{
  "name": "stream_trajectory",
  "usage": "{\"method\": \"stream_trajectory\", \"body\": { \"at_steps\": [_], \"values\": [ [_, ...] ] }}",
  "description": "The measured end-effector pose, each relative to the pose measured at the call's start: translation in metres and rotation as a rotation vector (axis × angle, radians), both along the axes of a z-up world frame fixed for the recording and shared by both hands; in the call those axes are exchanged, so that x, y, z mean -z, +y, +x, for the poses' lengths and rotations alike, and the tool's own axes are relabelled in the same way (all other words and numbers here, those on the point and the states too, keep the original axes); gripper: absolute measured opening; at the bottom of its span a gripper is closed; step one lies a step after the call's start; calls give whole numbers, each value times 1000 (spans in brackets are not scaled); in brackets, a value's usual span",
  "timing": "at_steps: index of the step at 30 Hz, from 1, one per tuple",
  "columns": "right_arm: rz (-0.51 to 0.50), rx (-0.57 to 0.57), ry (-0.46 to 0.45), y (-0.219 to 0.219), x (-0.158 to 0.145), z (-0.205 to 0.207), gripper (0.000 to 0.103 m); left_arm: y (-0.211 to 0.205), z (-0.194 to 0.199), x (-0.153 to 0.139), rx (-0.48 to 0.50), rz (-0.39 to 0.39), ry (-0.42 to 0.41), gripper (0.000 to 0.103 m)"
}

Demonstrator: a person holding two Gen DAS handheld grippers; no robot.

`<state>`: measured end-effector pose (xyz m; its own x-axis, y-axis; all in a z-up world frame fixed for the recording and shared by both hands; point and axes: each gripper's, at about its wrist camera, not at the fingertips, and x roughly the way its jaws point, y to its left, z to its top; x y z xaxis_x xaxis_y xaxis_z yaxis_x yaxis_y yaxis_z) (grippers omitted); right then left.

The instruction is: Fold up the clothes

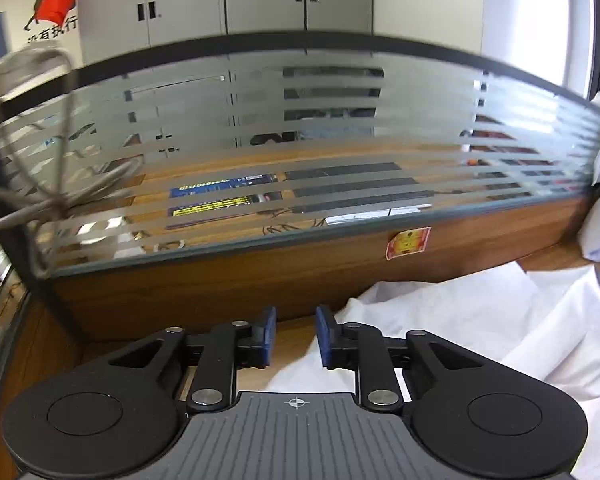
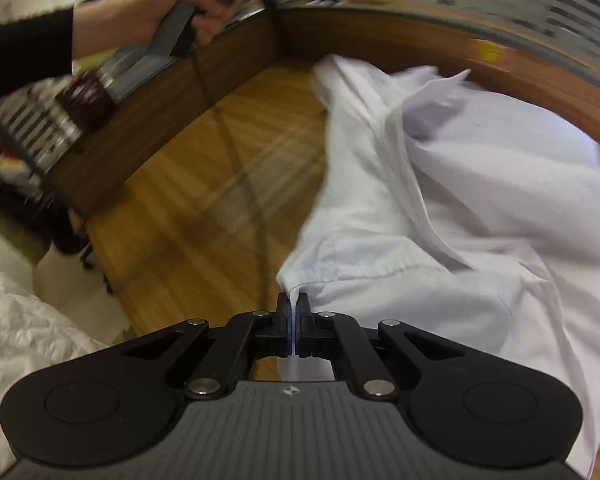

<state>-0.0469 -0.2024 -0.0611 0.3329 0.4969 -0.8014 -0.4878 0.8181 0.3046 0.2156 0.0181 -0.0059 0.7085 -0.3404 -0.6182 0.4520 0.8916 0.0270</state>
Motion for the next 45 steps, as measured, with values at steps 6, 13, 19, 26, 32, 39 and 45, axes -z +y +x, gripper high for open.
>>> {"method": "stream_trajectory", "body": {
  "at_steps": [6,13,19,26,32,39,45],
  "values": [
    [25,-160,80,61,17,4,2,14,-66,-6,92,30,-13,41],
    [55,-166,98,61,15,-16,25,6,-140,3,240,72,-13,63],
    [111,6,54,-2,-18,-39,36,-24,-171,21,352,99,30,70],
    [74,264,-6,-95,-37,-69,36,-78,-189,52,442,125,61,71],
    [-26,420,16,-153,-16,-94,36,-126,-195,78,494,168,85,71],
    [-167,567,61,-204,25,-124,36,-162,-184,110,453,222,124,54],
    [-174,587,124,-213,68,-115,36,-157,-179,112,341,210,135,4]
  ]
}}
